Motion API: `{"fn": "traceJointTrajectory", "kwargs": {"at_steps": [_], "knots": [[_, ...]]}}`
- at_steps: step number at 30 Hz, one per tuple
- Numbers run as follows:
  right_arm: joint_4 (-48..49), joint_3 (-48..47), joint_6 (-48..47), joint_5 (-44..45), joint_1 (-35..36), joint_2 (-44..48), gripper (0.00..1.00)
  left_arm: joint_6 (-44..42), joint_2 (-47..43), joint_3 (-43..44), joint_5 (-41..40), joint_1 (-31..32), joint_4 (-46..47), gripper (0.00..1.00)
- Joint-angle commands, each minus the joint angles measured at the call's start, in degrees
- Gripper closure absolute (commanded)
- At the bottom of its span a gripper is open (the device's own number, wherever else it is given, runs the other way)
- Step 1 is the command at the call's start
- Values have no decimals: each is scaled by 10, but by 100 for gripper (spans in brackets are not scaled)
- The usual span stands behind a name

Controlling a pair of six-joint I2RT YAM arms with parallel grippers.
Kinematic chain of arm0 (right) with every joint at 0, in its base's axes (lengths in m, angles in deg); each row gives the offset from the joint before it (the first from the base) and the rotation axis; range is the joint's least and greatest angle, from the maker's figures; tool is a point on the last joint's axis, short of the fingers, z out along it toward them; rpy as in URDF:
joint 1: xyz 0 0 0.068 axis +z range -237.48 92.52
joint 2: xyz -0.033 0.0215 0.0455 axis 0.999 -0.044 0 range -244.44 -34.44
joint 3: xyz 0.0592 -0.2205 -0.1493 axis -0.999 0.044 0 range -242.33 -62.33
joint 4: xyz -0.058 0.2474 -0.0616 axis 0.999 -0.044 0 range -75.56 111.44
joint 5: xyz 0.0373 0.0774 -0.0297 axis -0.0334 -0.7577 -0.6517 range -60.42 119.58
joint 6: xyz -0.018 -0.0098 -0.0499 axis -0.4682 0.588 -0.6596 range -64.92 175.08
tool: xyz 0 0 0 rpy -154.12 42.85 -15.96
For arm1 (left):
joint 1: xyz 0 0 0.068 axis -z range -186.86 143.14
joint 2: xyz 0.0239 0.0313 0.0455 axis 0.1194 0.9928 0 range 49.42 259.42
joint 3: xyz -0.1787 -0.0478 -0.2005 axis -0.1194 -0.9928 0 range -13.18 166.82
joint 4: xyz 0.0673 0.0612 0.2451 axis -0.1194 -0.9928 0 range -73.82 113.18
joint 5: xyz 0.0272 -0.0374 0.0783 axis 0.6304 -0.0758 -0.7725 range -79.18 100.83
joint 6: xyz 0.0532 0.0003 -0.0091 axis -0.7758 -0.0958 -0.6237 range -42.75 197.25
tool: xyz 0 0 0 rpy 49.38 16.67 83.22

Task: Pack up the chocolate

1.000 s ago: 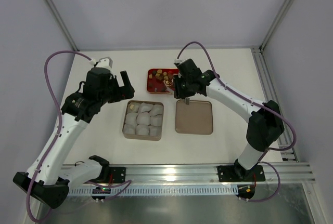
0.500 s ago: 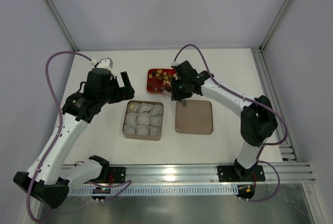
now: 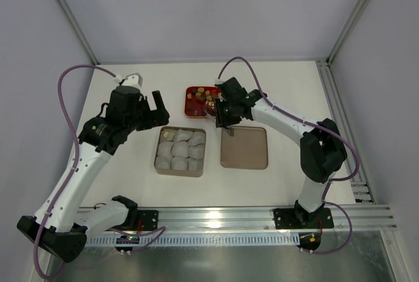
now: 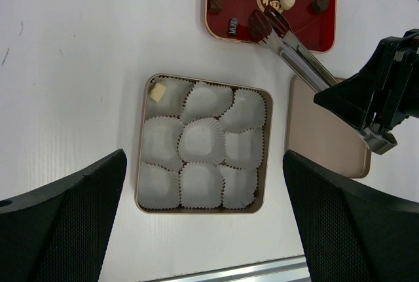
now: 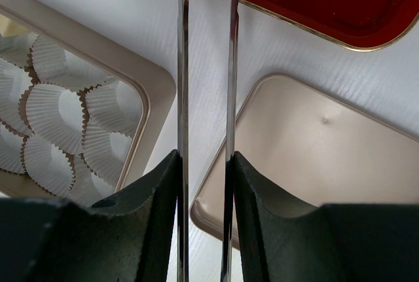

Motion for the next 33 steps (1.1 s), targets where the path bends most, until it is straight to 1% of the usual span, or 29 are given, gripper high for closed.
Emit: {"fn": "traceJointTrajectory", "kwargs": {"at_steps": [1,11,21,28,33], "knots": [[11,-18,2,-4,1,-2,62,-4,-5,-2,2,-2,13,0],[2,-44,0,11,-1,3,66,-4,-8,-3,-1,-2,13,0],[-14,-70,-2,17,-8,22,66,-5,-10,-3,0,-2,14,0],[-22,-67,-1,17,-8,50,67,-4,-7,-3,1,-2,17,0],[-28,-60,4,9,-1,86,67,-3,-6,-3,4,-2,20,0]]}}
